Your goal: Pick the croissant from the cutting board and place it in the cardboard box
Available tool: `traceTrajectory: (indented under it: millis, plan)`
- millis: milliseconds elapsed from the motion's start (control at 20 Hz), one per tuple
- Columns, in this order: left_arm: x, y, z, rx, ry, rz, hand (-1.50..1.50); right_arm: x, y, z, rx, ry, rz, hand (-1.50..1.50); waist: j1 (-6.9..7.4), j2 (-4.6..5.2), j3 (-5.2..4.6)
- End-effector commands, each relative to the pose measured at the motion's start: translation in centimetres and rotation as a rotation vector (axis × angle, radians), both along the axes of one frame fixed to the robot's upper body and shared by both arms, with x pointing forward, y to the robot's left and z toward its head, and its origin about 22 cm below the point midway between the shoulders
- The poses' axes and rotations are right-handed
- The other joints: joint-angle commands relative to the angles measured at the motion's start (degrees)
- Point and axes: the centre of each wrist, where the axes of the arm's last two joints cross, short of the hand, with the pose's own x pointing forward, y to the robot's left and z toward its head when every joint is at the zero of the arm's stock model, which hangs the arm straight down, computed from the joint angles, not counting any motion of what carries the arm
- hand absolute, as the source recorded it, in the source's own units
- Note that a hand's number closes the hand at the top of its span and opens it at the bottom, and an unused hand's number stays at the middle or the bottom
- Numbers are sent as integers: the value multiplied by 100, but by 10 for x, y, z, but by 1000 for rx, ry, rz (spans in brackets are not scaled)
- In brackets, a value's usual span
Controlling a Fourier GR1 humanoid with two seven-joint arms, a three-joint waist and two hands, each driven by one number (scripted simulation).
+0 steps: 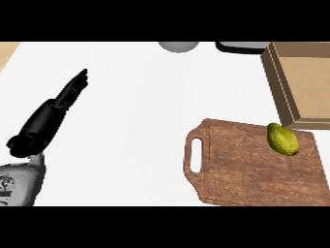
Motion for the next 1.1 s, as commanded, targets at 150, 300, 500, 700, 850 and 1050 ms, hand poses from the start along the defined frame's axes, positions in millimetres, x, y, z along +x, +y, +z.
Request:
traceTrajectory:
  millis: [150, 300, 500, 700, 850, 1050]
  plan:
    - [-4, 2, -3, -2, 2, -24, 0, 44, -17, 17, -117, -18, -135, 150, 122, 33, 5]
    - [10, -17, -5, -8, -3, -12, 0, 59, -10, -1, -244, 62, -122, 150, 149, 72, 5]
    - [15, -11, 1, -1, -26, -50, 0, 59, -28, -7, -385, 218, -140, 150, 294, 141, 7]
    - [11, -26, 6, -2, -26, -54, 0, 57, -48, -14, -420, 293, -123, 150, 331, 135, 22]
    - [10, -13, 6, -10, -26, -69, 0, 59, -45, -39, -581, 338, -115, 150, 350, 143, 24]
    - [11, -17, 4, -1, -37, -68, 0, 62, -49, -38, -607, 433, -50, -150, 390, 153, 27]
